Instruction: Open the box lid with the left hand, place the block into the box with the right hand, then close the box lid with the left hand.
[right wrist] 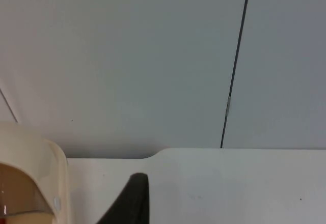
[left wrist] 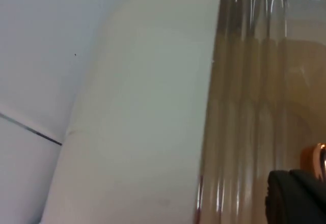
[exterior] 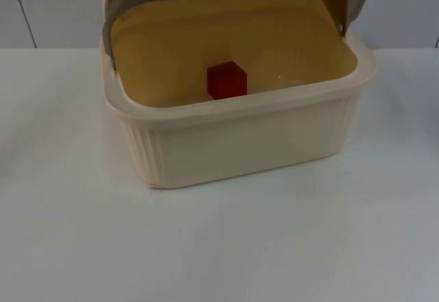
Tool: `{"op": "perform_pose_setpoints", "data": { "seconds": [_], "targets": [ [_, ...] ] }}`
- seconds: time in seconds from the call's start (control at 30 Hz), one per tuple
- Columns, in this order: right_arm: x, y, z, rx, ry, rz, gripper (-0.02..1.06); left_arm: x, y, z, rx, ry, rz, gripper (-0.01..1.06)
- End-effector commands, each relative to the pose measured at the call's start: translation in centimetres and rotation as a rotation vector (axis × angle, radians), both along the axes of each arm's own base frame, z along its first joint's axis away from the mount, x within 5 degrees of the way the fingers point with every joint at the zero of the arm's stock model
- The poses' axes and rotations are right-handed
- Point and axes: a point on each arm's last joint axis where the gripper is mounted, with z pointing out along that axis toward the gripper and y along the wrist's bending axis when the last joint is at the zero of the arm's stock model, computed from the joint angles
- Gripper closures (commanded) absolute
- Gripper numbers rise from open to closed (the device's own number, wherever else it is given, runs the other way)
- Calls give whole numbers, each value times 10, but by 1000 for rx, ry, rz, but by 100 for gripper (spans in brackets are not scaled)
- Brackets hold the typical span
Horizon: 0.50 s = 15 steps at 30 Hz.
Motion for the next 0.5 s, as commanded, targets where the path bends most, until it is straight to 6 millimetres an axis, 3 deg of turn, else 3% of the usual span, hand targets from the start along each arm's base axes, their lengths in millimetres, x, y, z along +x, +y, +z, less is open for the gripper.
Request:
{"op": "perform_pose_setpoints", "data": {
  "seconds": [0.0, 0.2, 0.47],
  "targets": [
    [-1, -2, 3, -4, -8, -5, 0, -7, -4, -8, 31, 22, -13, 105],
    [-1, -2, 3, 8, -8, -10, 0, -34, -13, -41, 108, -13, -22, 105],
    [-1, -1, 3, 14, -8, -11, 0, -73, -24, -66, 210, -157, -92, 105]
  ]
}}
